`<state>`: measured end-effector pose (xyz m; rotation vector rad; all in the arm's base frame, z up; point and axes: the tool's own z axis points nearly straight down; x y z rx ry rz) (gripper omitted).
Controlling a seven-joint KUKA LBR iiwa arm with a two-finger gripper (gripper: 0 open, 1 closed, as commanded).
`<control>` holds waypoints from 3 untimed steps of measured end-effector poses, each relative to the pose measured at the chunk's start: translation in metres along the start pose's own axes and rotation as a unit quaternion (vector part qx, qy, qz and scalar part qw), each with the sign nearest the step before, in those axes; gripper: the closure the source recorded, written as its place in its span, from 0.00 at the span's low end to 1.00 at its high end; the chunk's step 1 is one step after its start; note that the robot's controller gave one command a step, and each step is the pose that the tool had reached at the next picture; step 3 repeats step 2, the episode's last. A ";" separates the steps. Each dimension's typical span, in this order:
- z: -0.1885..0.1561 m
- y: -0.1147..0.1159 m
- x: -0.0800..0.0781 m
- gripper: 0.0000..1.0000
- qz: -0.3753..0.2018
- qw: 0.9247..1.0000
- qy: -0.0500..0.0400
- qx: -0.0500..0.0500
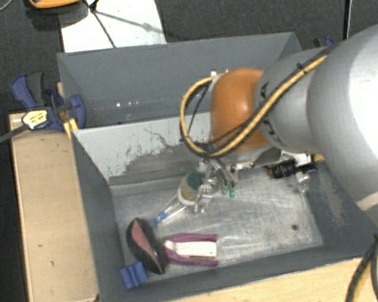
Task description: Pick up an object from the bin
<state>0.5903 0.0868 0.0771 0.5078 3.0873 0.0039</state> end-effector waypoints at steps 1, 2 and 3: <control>-0.017 0.001 -0.002 1.00 -0.002 1.000 0.002 0.001; -0.084 0.002 -0.004 1.00 -0.006 1.000 0.002 0.000; -0.084 0.002 -0.004 1.00 -0.006 1.000 0.002 0.000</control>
Offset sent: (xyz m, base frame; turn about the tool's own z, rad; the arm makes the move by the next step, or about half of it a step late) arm 0.0001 0.0000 0.0157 0.0000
